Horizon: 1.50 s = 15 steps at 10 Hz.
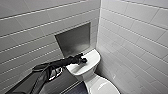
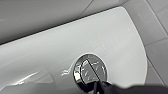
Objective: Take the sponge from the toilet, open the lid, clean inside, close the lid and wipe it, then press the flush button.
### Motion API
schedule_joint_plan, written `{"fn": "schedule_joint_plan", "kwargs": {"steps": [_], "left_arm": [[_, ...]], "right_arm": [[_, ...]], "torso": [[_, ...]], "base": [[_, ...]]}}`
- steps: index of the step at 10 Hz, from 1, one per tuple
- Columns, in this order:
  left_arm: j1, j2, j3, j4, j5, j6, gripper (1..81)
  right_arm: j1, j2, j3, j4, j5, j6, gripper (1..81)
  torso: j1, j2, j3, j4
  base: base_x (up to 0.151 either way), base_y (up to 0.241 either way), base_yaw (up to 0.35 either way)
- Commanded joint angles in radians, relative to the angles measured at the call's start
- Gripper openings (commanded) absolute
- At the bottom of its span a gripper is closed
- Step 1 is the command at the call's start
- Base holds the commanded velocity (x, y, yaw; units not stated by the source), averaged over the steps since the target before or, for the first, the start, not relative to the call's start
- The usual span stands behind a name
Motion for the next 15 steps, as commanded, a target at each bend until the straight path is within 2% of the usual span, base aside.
{"fn": "schedule_joint_plan", "kwargs": {"steps": [1, 3, 6, 7, 10, 12, 13, 15], "left_arm": [[-0.215, -0.218, 0.352, -0.027, 0.040, -0.051, 1.0], [-0.213, -0.344, 0.524, -0.024, 0.042, -0.065, 1.0], [-0.173, -0.539, 0.798, -0.021, 0.085, -0.065, 1.0], [-0.126, -0.602, 0.879, -0.015, 0.105, -0.065, 1.0], [0.089, -0.748, 1.047, 0.059, 0.102, -0.065, 1.0], [0.288, -0.775, 1.089, 0.145, 0.090, -0.065, 1.0], [0.397, -0.772, 1.083, 0.197, 0.067, -0.065, 1.0], [0.603, -0.771, 1.051, 0.303, -0.033, -0.065, 1.0]], "right_arm": [[-0.013, -0.012, 0.030, -0.006, -0.068, -0.003, 1.0], [-0.013, -0.012, 0.026, -0.006, -0.068, -0.002, 1.0], [-0.011, -0.010, 0.016, -0.006, -0.067, -0.002, 1.0], [-0.011, -0.010, 0.016, -0.007, -0.067, -0.003, 1.0], [-0.016, -0.010, 0.004, -0.010, -0.068, -0.003, 1.0], [-0.017, -0.007, -0.005, -0.010, -0.068, -0.003, 1.0], [-0.019, -0.006, -0.007, -0.010, -0.068, -0.003, 1.0], [-0.019, -0.004, -0.010, -0.010, -0.068, -0.003, 1.0]], "torso": [[0.000, 0.000, 0.000, 0.000], [0.000, 0.000, 0.000, 0.000], [0.000, 0.000, 0.000, 0.000], [0.000, 0.000, 0.036, 0.000], [0.000, 0.000, 0.094, 0.000], [0.000, 0.000, 0.146, 0.000], [0.000, 0.000, 0.175, 0.000], [-0.001, 0.000, 0.226, 0.000]], "base": [[0.000, 0.000, 0.000], [0.000, 0.000, 0.000], [0.000, 0.000, 0.000], [0.000, 0.000, 0.000], [0.000, 0.000, 0.000], [0.000, 0.000, 0.000], [0.000, 0.000, 0.000], [0.000, 0.000, 0.000]]}}
